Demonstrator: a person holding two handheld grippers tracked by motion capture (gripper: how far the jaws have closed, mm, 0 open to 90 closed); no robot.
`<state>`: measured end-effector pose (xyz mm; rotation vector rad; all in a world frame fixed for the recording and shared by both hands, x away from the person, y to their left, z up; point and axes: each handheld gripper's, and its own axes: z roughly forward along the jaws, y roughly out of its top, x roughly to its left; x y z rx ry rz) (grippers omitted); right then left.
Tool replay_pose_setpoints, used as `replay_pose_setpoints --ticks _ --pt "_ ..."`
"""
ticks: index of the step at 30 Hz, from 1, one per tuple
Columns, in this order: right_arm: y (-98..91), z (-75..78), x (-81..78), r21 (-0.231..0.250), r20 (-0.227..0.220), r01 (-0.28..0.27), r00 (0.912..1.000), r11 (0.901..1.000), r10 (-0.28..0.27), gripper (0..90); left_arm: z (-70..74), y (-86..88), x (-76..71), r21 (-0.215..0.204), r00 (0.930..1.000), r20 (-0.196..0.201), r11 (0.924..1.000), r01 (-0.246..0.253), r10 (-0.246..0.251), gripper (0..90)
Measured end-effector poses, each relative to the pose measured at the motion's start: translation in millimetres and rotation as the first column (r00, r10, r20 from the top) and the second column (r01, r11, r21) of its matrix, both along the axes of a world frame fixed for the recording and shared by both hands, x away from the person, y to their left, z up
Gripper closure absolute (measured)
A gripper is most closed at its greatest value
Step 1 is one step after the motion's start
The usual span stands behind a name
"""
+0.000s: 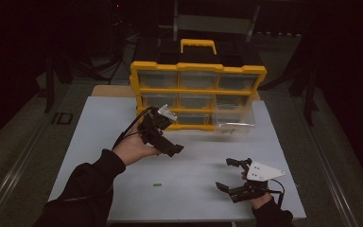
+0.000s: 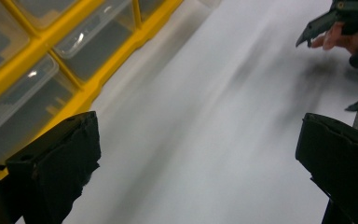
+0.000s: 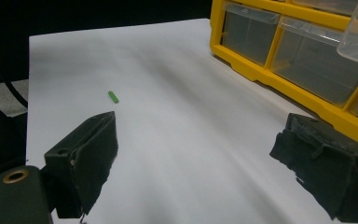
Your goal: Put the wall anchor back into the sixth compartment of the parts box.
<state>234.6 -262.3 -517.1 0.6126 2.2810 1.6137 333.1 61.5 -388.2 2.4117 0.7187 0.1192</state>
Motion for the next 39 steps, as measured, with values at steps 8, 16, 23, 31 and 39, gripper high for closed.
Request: replay_pose_setpoints --ticks 8,16,23,31,39 --pt "0.0 0.5 -0.3 -0.001 0.002 0.001 1.0 1.0 -0.001 10.8 -19.3 15.2 -9.9 0.004 0.9998 -0.009 0.9998 0.019 -0.019 0.0" --pt "0.2 0.6 -0.3 -0.001 0.003 0.002 1.0 1.0 -0.002 10.8 -35.5 21.5 -20.5 0.032 0.9989 -0.002 0.9984 0.046 -0.046 0.0" --pt "0.7 0.7 -0.3 -0.005 0.006 0.002 1.0 1.0 -0.002 10.8 -50.7 27.6 -31.4 0.02 0.9972 -0.009 0.9971 0.074 -0.074 0.0" --pt "0.4 0.7 -0.2 -0.002 0.003 0.003 1.0 1.0 -0.003 10.8 -70.5 31.3 -47.5 0.034 0.9951 -0.015 0.9946 0.098 -0.097 0.0" --pt "0.6 0.8 -0.3 -0.004 0.004 0.002 1.0 1.0 -0.002 10.8 -88.2 35.0 -56.2 0.047 0.994 -0.028 0.9931 0.107 -0.106 1.6"
